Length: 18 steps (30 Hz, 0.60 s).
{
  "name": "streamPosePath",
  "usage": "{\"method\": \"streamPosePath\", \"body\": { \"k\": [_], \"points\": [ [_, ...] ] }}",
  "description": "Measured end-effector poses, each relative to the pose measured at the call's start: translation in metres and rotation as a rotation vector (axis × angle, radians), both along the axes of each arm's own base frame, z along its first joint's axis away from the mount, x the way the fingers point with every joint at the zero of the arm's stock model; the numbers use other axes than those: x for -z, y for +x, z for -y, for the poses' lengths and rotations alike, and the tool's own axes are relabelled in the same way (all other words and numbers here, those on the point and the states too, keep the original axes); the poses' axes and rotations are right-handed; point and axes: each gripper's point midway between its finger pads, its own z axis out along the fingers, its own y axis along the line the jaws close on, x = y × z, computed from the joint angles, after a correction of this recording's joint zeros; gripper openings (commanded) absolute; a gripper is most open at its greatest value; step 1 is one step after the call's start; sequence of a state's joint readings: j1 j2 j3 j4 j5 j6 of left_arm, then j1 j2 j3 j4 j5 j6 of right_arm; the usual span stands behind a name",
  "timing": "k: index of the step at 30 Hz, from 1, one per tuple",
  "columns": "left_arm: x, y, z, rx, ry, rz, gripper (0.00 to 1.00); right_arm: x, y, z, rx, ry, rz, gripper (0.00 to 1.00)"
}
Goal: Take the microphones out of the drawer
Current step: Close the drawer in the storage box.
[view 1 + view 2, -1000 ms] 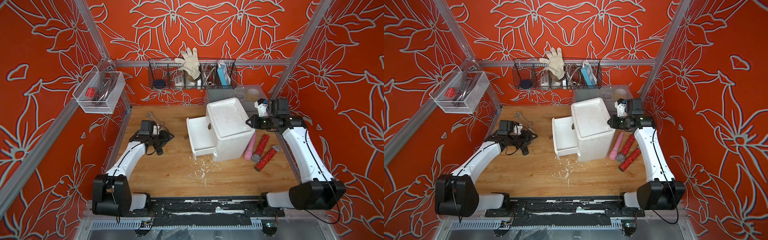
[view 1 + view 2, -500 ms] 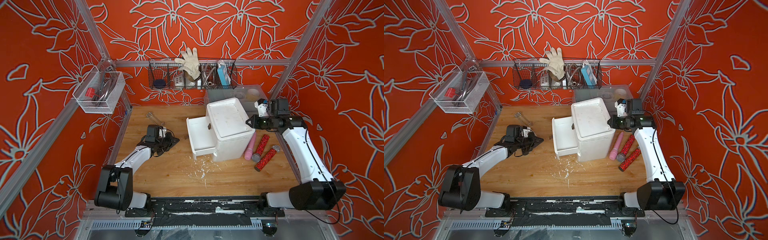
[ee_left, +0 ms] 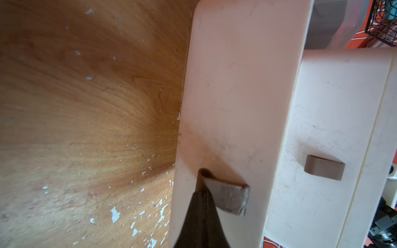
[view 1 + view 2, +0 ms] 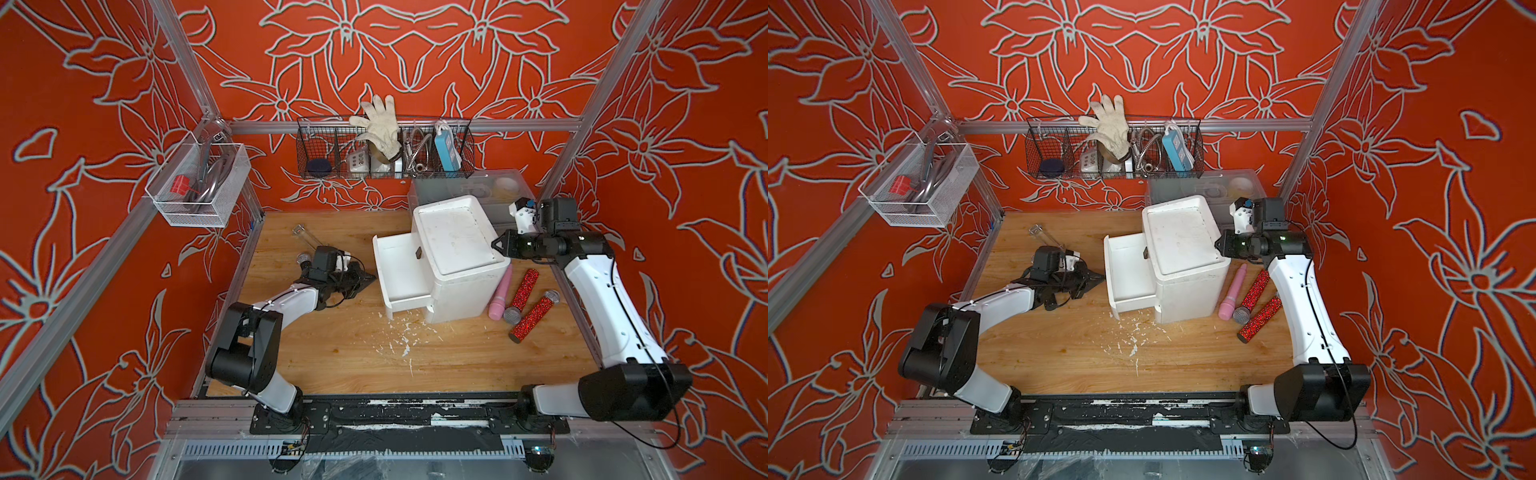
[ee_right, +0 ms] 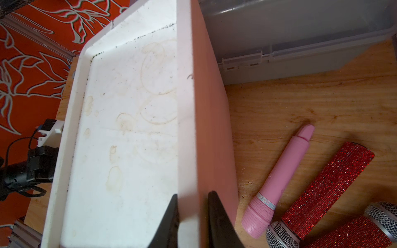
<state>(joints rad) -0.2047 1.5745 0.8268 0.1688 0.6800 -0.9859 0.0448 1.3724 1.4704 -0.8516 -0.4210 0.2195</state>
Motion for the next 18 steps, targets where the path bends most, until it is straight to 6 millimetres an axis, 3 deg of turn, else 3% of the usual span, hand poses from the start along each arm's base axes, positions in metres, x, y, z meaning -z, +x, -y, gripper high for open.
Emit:
{"method": "streamPosePath", "body": {
  "k": [11, 18],
  "points": [
    [-0.027, 0.012, 0.041, 0.071, -0.042, 0.073, 0.0, 0.0, 0.0, 0.0, -0.001, -0.001, 0.001, 0.02],
    [-0.029, 0.025, 0.078, 0.128, -0.081, 0.084, 0.0, 0.0, 0.0, -0.001, -0.001, -0.004, 0.001, 0.01]
  ]
}}
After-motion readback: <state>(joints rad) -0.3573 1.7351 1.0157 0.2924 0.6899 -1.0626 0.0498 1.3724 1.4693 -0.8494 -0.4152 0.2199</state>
